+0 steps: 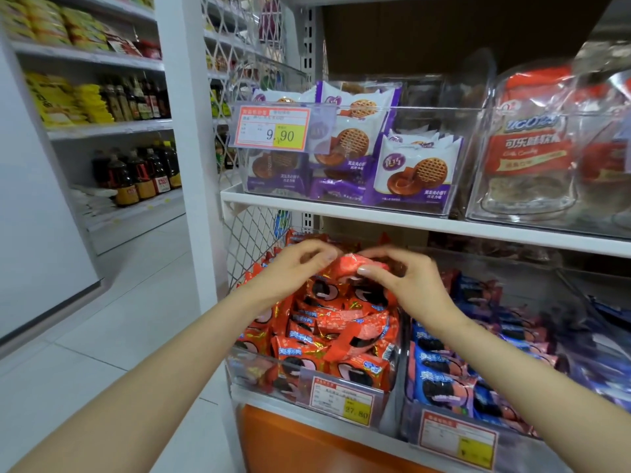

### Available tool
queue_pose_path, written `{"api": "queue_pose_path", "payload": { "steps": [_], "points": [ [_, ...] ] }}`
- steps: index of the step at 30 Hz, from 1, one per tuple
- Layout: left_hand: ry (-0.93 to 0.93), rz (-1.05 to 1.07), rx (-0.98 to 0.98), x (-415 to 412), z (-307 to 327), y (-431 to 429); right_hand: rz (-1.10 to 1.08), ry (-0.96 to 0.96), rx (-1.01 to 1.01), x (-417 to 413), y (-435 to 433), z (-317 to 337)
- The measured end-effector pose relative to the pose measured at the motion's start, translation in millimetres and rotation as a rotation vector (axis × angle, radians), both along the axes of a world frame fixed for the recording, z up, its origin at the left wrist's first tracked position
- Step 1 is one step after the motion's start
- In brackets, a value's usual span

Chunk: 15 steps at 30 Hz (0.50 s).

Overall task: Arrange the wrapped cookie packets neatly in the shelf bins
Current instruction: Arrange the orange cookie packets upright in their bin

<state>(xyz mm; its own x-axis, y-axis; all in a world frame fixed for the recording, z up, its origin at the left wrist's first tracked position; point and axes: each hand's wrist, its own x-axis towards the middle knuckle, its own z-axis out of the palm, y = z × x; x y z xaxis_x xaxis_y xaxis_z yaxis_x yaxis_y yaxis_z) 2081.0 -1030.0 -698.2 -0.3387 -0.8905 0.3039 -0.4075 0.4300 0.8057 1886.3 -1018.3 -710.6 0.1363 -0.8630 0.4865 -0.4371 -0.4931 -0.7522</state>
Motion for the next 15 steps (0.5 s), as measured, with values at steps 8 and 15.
{"api": "queue_pose_path", "payload": {
  "steps": [8, 15],
  "points": [
    [0.228, 0.057, 0.131, 11.9, -6.3, 12.6, 0.148, -0.302, 0.309, 11.3, -0.2, 5.9],
    [0.29, 0.107, 0.201, 6.5, -3.9, 15.5, 0.059, -0.458, 0.39, 13.5, -7.8, 3.7]
  ]
}}
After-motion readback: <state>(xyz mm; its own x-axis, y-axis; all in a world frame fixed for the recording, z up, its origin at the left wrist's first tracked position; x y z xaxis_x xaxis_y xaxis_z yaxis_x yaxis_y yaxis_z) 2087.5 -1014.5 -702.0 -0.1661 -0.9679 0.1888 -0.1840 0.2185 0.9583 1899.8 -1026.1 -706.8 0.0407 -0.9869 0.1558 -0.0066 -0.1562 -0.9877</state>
